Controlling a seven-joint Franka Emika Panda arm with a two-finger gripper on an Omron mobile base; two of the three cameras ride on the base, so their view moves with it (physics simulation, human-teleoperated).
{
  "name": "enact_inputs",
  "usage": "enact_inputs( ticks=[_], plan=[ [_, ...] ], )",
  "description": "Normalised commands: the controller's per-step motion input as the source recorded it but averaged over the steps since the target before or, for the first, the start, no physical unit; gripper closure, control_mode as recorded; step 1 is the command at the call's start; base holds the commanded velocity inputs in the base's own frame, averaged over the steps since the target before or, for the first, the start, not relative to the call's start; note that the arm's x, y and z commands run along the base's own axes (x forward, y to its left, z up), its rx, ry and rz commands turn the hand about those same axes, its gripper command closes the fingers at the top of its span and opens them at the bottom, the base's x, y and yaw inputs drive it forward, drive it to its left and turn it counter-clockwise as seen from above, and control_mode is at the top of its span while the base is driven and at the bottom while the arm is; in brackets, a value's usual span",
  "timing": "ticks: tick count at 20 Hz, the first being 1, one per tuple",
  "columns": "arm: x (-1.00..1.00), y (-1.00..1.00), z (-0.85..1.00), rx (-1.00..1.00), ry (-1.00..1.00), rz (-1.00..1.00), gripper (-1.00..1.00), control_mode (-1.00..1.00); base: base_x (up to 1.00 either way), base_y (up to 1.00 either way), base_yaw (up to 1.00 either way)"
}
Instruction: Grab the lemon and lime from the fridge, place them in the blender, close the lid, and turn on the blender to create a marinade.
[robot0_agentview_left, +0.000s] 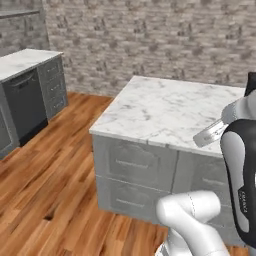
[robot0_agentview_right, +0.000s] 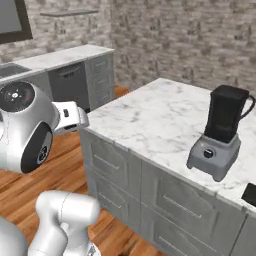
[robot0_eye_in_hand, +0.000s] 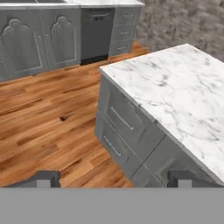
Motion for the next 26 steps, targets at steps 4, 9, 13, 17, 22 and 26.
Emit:
enact_inputs(
  ticks=[4, 9, 13, 17, 22, 26],
  plan=[
    [0.0, 0.0, 0.0, 0.0, 0.0, 0.0, -1.0, 1.0, 0.13, 1.0, 0.54],
    [0.0, 0.0, 0.0, 0.0, 0.0, 0.0, -1.0, 1.0, 0.87, 1.0, 0.21],
    [0.0, 0.0, 0.0, 0.0, 0.0, 0.0, -1.0, 1.0, 1.0, 0.94, -0.29],
    [0.0, 0.0, 0.0, 0.0, 0.0, 0.0, -1.0, 1.0, 1.0, 0.83, -0.36],
    [0.0, 0.0, 0.0, 0.0, 0.0, 0.0, -1.0, 1.0, 1.0, 0.53, -0.32],
    [0.0, 0.0, 0.0, 0.0, 0.0, 0.0, -1.0, 1.0, 1.0, 0.5, -0.44]
  ],
)
